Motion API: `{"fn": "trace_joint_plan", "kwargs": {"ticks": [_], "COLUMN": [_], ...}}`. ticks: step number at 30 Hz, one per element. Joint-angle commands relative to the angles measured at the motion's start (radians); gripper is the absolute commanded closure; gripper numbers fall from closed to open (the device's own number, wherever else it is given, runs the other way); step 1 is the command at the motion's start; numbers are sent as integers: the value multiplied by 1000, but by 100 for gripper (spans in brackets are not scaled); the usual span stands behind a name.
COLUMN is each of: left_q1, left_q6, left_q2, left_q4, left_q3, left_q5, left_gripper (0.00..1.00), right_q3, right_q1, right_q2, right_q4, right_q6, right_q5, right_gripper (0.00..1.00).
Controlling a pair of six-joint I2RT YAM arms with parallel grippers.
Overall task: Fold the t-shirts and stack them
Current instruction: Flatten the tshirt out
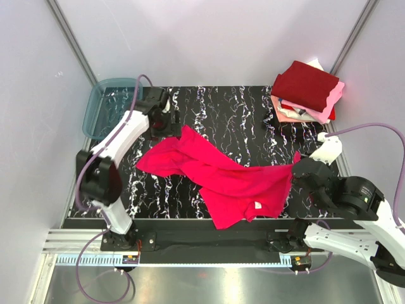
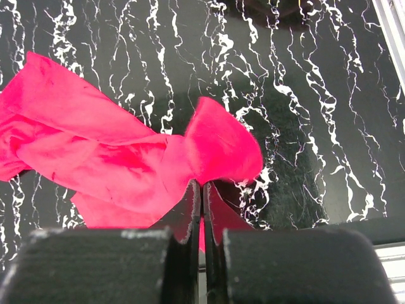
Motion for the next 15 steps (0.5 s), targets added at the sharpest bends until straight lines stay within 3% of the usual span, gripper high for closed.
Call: {"fn": "trace_joint_plan", "kwargs": {"ticks": [1,7,15], "left_q1": [2,3,11], "left_q6": [-21,-82,-113], "left_q2": [-153,-147,19], "left_q4": [147,340,451], "left_q3": [-110,-264,-235], "left_q5": [-44,3,74], "left_gripper": [7,21,32], "right_q3": [-26,-84,-146], "right_q1": [4,3,5], "right_q2": [3,-17,-22], "right_q4": [45,105,169], "right_q6": [19,-10,-27], "right_q5": [13,-26,-79], "right_gripper": [100,100,100]}}
